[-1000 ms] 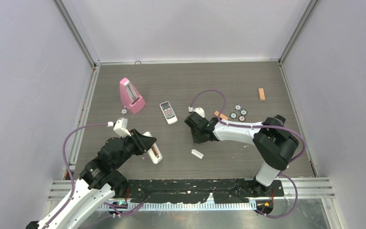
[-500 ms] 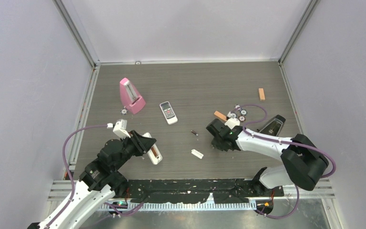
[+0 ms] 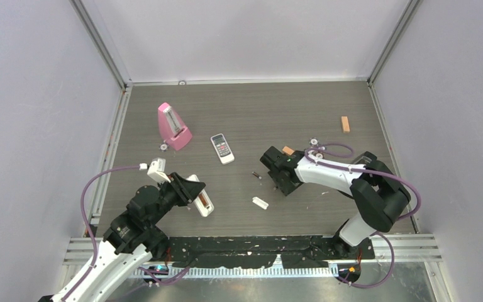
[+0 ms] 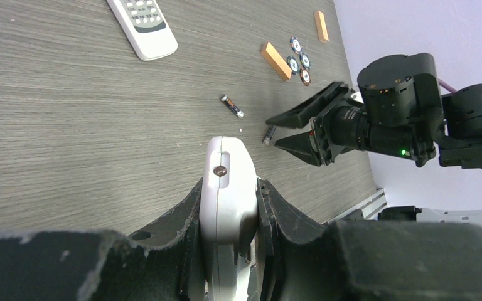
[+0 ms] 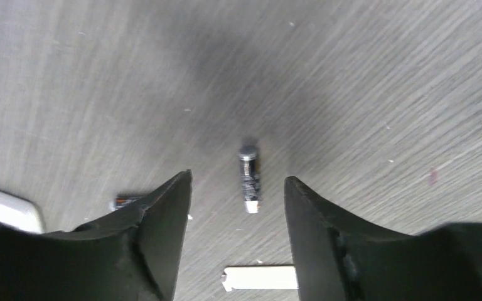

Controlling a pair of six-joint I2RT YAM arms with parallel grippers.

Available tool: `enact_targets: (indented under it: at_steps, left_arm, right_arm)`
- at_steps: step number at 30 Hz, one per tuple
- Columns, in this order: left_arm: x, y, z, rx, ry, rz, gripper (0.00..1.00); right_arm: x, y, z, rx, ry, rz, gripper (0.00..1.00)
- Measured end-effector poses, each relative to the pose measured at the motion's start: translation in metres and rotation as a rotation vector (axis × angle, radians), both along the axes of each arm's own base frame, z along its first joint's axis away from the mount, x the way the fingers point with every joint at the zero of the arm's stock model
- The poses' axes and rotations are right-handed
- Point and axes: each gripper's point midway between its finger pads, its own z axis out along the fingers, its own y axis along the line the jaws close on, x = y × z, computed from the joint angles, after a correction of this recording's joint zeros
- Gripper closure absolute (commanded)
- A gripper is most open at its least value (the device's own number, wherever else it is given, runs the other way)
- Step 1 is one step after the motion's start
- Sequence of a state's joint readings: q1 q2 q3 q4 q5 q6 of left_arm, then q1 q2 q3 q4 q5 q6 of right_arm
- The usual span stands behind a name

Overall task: Load the batteries into the remote control
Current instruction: Move the battery to the center of the board, then pick up the battery from the center of the board.

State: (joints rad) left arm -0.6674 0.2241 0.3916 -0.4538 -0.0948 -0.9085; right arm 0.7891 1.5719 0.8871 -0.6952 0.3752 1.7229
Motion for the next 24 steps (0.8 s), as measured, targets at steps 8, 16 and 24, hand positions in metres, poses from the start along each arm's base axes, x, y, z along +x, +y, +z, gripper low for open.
enact_targets:
  at_steps: [8,16,24]
  left_arm:
    - [0.000,0.000,0.000,0.002,0.001,0.001,1.00]
    - [-0.002,0.000,-0.003,0.032,-0.010,-0.021,1.00]
    - [-0.017,-0.013,0.015,0.069,-0.096,-0.177,1.00]
  right_arm:
    - [0.026,-0.009,0.048,-0.112,-0.160,0.198,0.17]
    - [0.049,-0.017,0.123,-0.313,-0.423,0.868,0.15]
    - [0.020,-0.010,0.082,-0.467,-0.229,1.647,0.22]
